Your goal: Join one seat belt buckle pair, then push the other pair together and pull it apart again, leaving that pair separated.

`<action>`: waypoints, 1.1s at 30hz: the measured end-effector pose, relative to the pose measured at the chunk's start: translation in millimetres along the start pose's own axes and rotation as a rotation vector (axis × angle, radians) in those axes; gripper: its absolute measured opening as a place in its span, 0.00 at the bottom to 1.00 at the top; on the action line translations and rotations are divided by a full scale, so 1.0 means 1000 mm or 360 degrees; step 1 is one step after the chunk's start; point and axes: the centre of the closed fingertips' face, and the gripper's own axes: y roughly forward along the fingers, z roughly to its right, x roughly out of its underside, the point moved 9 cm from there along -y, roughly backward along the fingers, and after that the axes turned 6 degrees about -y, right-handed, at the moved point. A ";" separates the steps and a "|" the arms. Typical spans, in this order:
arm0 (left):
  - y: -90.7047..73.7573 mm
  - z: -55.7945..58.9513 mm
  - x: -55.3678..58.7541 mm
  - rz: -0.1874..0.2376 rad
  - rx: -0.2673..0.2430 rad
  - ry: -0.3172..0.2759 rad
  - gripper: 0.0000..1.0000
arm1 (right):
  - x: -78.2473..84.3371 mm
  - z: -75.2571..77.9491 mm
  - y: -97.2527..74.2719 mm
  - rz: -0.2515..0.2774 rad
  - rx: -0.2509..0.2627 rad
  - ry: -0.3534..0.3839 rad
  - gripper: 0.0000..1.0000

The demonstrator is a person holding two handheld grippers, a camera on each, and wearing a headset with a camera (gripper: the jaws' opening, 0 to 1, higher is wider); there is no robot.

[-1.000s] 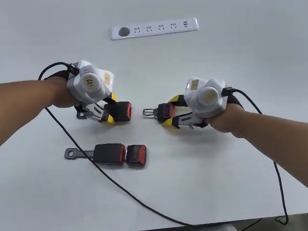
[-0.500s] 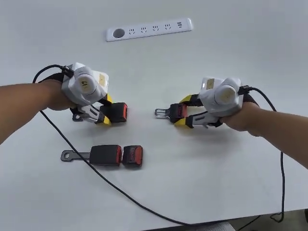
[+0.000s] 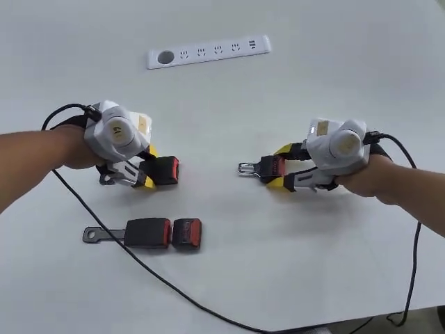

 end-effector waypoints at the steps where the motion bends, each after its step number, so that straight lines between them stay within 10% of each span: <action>1: 0.000 0.000 0.000 -0.0001 0.0000 0.0000 0.34 | 0.001 0.000 -0.003 0.0003 0.0001 -0.0002 0.36; 24: 0.000 0.004 -0.003 -0.0034 -0.0036 -0.0035 0.35 | 0.012 0.002 -0.021 -0.0036 0.0041 0.0019 0.41; 27: -0.002 0.009 -0.002 0.0072 -0.0086 -0.0387 0.45 | 0.012 -0.003 -0.023 0.0038 0.0134 0.0131 0.51; 33: -0.015 0.021 0.003 0.0181 -0.0284 -0.0425 0.55 | 0.014 -0.009 -0.031 0.0080 0.0304 0.0227 0.72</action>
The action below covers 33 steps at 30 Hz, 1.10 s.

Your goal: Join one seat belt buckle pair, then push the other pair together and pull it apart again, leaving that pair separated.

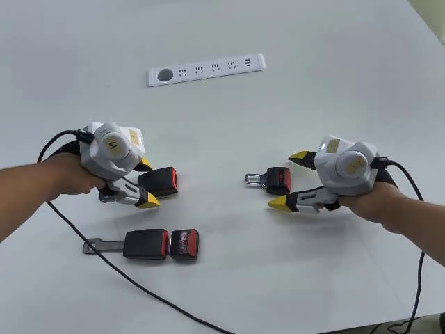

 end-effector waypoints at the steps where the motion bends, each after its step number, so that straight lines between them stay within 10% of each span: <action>1: -0.004 0.003 0.001 0.0037 -0.0033 -0.0051 0.57 | 0.000 0.000 -0.001 0.0012 0.0030 0.0011 0.74; 13: -0.036 0.031 0.008 0.0450 -0.0274 -0.0480 0.85 | -0.011 -0.022 -0.015 0.0154 0.0238 0.0142 0.87; 33: -0.077 0.098 0.053 0.0731 -0.0354 -0.0733 1.00 | -0.018 -0.078 -0.044 0.0225 0.0338 0.0114 1.00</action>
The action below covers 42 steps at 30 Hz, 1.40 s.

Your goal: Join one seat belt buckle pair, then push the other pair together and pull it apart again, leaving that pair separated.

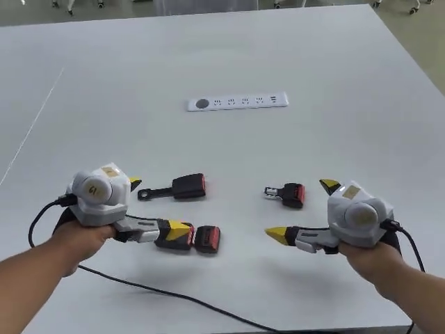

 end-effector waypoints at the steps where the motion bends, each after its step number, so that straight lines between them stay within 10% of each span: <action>1: -0.004 0.001 0.002 0.0010 0.0002 -0.0002 1.00 | 0.000 -0.002 -0.003 -0.0001 -0.0004 -0.0002 1.00; 11: -0.044 0.013 0.026 0.0039 0.0033 0.0033 1.00 | 0.000 -0.023 -0.029 0.0018 -0.0053 -0.0080 1.00; 16: -0.059 0.018 0.029 0.0157 0.0022 0.0003 1.00 | -0.002 -0.029 -0.040 0.0047 -0.0058 -0.0088 1.00; 42: -0.090 0.031 0.045 0.0126 0.0013 -0.0008 1.00 | 0.008 -0.031 -0.070 0.0069 -0.0005 -0.0035 1.00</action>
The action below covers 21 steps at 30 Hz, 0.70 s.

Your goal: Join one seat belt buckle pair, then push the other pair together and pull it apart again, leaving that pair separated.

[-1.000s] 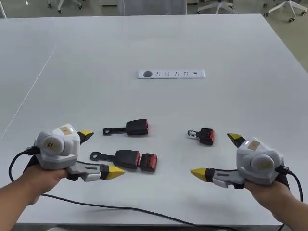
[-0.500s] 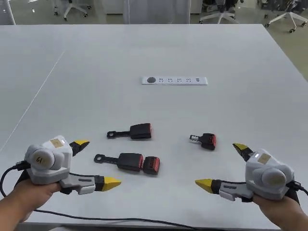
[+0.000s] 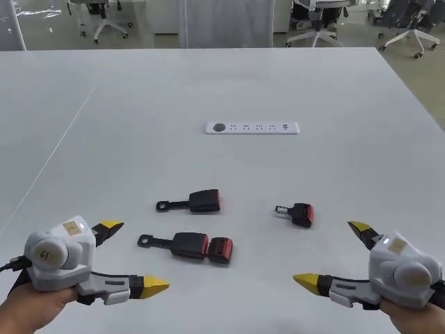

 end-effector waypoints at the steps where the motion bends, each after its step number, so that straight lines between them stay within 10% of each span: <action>1: 0.000 0.000 -0.001 0.0002 0.0000 -0.0003 1.00 | 0.000 0.000 0.000 -0.0001 0.0001 0.0003 1.00; 21: 0.006 -0.010 -0.001 0.0023 0.0027 -0.0018 1.00 | -0.005 -0.003 0.011 0.0024 0.0020 0.0039 1.00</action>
